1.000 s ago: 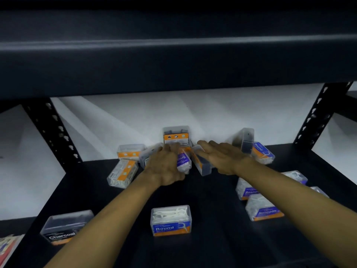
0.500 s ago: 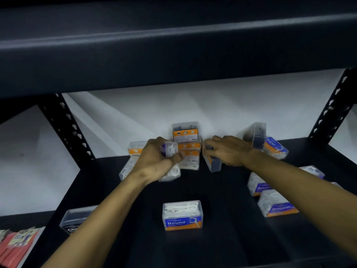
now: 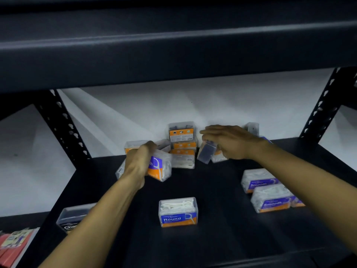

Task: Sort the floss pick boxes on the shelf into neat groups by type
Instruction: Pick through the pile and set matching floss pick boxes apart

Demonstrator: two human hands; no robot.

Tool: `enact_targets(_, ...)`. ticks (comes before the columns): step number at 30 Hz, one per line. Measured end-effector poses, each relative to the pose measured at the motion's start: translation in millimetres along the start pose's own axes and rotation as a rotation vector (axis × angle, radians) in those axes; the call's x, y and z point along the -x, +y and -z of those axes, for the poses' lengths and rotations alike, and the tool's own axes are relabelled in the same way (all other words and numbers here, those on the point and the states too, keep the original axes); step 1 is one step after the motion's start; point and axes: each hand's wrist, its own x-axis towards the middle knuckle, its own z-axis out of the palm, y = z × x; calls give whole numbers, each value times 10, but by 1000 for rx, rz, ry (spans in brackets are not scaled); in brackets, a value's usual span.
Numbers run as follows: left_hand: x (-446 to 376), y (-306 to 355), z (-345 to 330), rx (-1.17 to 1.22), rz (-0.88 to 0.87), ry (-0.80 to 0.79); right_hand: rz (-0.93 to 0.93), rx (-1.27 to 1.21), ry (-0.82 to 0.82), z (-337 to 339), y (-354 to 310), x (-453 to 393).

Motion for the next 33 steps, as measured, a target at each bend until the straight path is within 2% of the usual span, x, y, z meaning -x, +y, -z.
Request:
enact_targets(2, 1, 11, 44, 47, 66, 62, -59, -91, 5, 83, 1, 29)
enact_targets(5, 40, 41, 98, 132, 161, -24, -121, -241, 1, 172, -20, 35)
enact_targets(9, 142, 78, 156, 272, 177, -138, -175, -416, 11, 257, -71, 26)
enact_targets(14, 276, 147, 201, 310, 115, -200, -214, -470, 56, 288, -145, 30)
enact_targets(22, 400, 182, 385, 169, -34, 79, -267, -637, 32, 233, -303, -57)
enact_targets(24, 417, 213, 515, 170, -73, 96, -250, -667, 43, 225, -390, -90)
enact_targets(28, 449, 255, 847, 218, -127, 126, -137, -611, 94, 228, -714, -212)
enact_targets(33, 536, 167, 1259, 38, -237, 366, -4, -517, 72, 200, -1295, -366)
